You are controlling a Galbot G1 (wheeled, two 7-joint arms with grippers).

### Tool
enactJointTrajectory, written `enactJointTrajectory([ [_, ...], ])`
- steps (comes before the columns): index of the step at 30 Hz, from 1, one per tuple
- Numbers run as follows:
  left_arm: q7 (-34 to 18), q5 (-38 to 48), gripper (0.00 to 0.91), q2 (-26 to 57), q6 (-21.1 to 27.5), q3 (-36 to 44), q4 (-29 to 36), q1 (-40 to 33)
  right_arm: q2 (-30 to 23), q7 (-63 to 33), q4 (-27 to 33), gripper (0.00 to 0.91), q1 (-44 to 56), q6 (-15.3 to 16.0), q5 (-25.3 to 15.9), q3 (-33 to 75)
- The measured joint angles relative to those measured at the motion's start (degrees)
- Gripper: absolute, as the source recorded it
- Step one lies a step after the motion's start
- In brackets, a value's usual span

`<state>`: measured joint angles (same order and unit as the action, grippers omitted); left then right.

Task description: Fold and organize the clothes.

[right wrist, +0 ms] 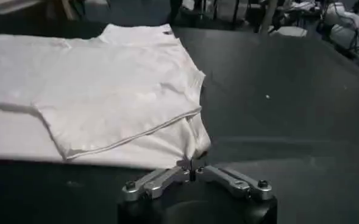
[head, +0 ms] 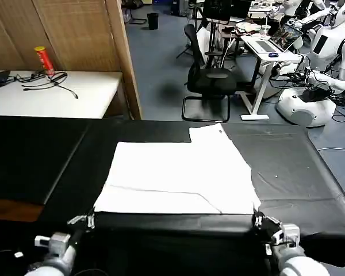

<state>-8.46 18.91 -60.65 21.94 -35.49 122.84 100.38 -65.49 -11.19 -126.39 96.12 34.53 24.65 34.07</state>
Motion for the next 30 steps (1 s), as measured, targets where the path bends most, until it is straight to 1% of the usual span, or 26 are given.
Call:
enactJointTrajectory([
  [8, -0.6, 0.2, 0.878, -0.2, 1.3, -1.4, 2.8, 2.7, -0.3, 0.6, -4.0, 0.878, 2.8, 1.6, -0.7, 1.2],
  [14, -1.5, 1.4, 0.878, -1.1, 3.5, -3.4, 5.5, 4.7, -1.1, 0.3, -8.6, 0.878, 4.7, 3.0, -0.4, 3.1],
  [17, -0.5, 3.3, 0.878, -1.5, 4.1, -4.8, 7.9, 4.8, -0.8, 1.3, -10.2, 0.878, 3.9, 1.8, 1.0, 4.3],
  [19, -0.7, 5.8, 0.878, -1.4, 3.8, -5.4, 9.1, 3.7, 0.0, 2.7, -10.0, 0.878, 1.6, -0.6, 1.6, 4.7],
  [21, -2.2, 9.1, 0.878, -0.9, 4.2, -5.3, 9.1, 1.1, 0.9, 3.3, -8.2, 0.878, -2.6, -2.1, 2.5, 4.6],
  [24, -6.3, 14.4, 0.878, -0.3, 6.5, -3.9, 7.5, -6.5, 2.5, 3.2, -3.0, 0.878, -11.3, -2.6, 4.9, 3.0],
  [25, -7.4, 16.5, 0.878, 0.0, 7.2, -3.2, 6.1, -9.9, 2.9, 3.0, -0.9, 0.878, -14.4, -2.6, 5.6, 2.2],
  [28, -7.9, 19.8, 0.878, 0.9, 7.8, -0.6, 1.2, -19.9, 3.4, 2.8, 5.9, 0.878, -24.4, -2.3, 7.0, -1.2],
  [30, -8.1, 22.6, 0.878, 1.4, 8.9, 1.3, -2.2, -25.6, 3.4, 2.9, 10.5, 0.878, -30.5, -2.2, 7.2, -3.4],
])
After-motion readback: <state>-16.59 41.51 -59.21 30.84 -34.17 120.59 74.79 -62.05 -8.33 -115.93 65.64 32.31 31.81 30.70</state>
